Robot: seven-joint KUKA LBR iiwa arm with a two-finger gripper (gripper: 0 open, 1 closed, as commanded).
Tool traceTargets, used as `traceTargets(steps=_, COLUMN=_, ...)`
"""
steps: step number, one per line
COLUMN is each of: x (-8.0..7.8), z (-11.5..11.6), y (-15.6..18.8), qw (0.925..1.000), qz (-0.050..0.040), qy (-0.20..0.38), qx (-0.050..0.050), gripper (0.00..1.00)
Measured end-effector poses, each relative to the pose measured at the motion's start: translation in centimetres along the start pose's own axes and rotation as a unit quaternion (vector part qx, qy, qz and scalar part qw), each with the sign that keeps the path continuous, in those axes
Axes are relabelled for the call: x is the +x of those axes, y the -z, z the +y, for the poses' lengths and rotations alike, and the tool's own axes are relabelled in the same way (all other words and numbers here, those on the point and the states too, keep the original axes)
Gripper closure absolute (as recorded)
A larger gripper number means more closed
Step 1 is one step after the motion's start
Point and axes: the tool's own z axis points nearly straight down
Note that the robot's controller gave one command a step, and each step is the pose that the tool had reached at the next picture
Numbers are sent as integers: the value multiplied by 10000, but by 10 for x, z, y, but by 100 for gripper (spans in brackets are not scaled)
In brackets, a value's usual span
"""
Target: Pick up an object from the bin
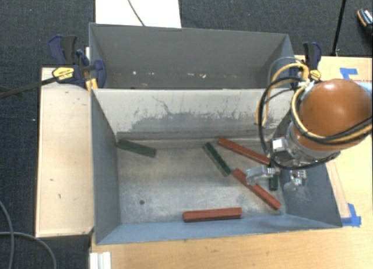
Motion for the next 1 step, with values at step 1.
traceTargets(steps=1, x=-13, z=-26, y=-67, qw=9982, qz=-5, qy=-596, qx=-41, gripper=0)
